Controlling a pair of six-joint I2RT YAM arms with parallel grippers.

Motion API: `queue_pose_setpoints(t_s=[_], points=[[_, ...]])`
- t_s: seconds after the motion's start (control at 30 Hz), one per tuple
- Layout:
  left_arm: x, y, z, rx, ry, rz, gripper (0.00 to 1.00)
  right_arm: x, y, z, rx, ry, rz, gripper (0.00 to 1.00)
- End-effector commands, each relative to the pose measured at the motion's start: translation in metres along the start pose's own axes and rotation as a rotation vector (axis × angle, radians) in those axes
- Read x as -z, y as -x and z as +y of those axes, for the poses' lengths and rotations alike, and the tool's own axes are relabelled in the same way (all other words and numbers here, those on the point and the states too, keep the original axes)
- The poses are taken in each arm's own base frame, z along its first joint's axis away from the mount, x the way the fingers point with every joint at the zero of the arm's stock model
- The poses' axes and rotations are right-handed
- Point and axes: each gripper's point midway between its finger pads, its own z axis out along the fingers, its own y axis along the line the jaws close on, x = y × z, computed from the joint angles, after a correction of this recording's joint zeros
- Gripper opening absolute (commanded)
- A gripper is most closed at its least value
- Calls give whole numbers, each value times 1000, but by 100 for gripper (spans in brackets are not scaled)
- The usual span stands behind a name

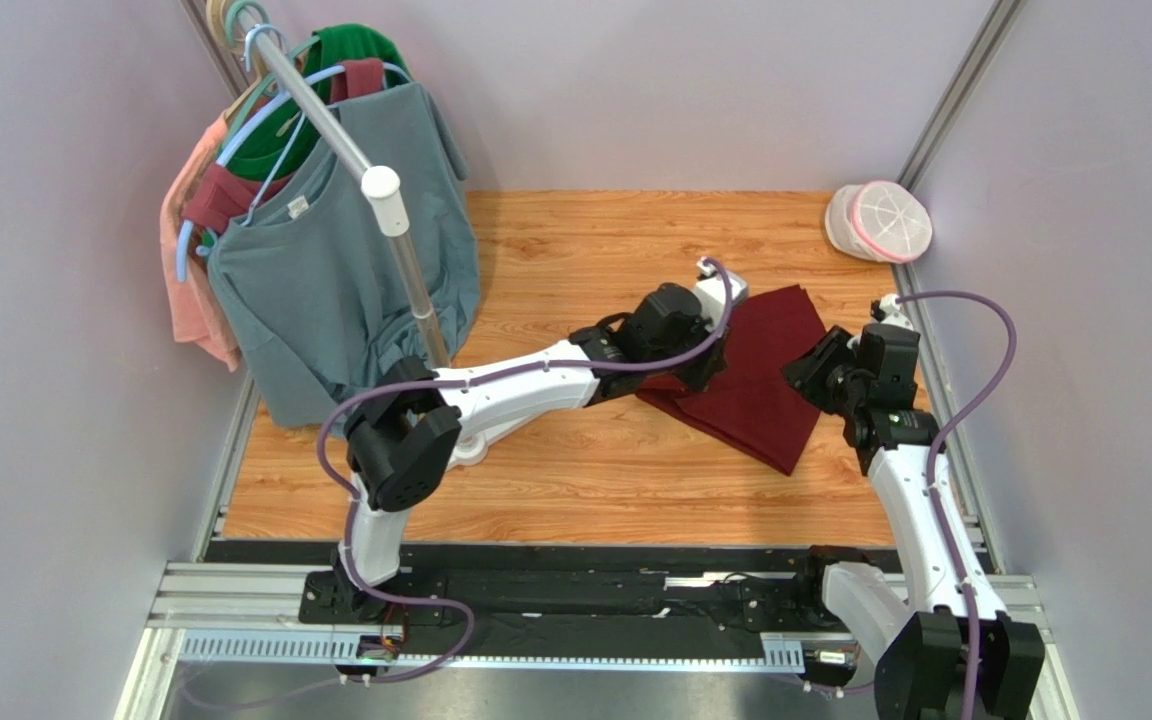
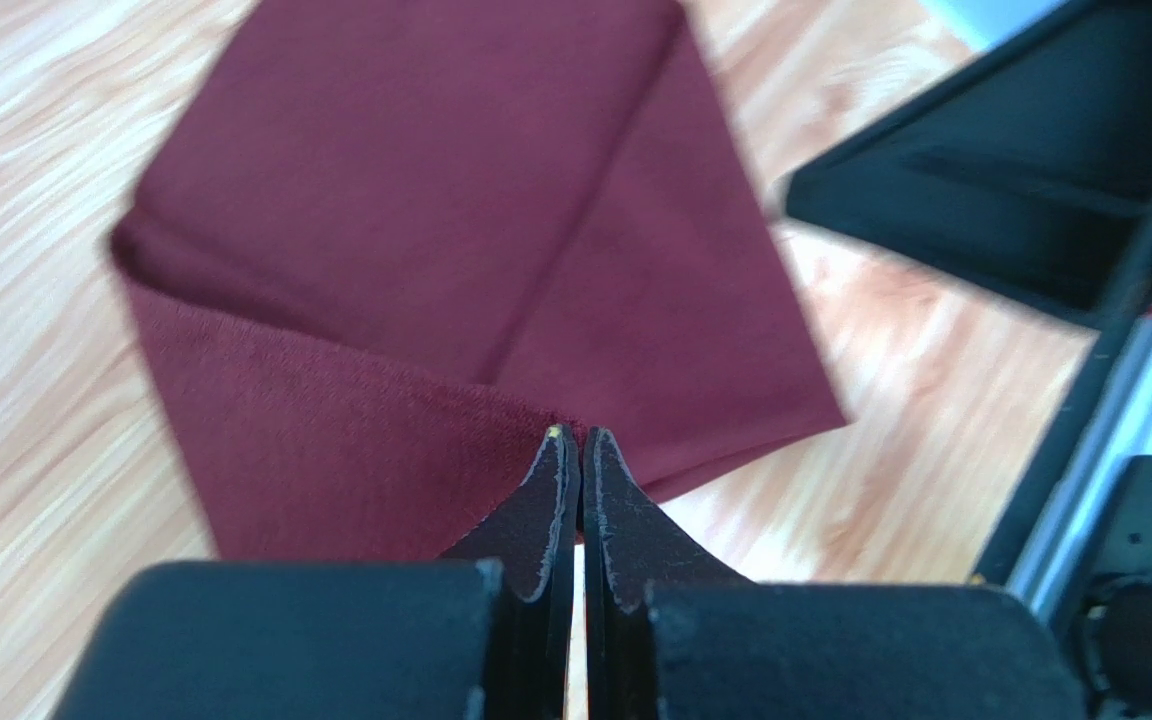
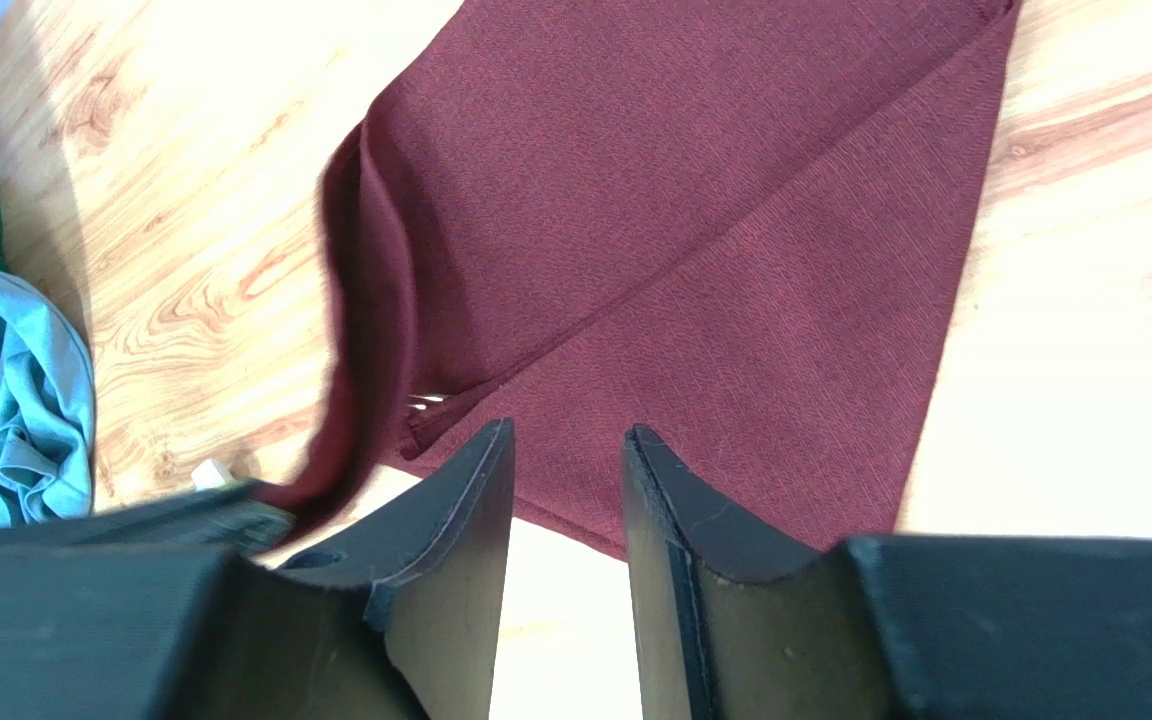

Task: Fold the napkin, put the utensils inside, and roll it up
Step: Fold the napkin

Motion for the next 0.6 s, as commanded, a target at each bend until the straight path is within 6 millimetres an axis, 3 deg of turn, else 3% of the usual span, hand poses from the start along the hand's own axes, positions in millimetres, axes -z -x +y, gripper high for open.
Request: queue_pose_setpoints(t_s=[0.0,0.17,0.57], points=[[-14,30,-47,-33,-109,-94,0,10,8,-1,23,-6,-39,36],[-25,17,-71,-60,-163,-71,0,18,12,-3,33,-14,-65,36],[-39,-6,-94,-107,-221,-43,0,21,11,-10,35,-35,-65,36]])
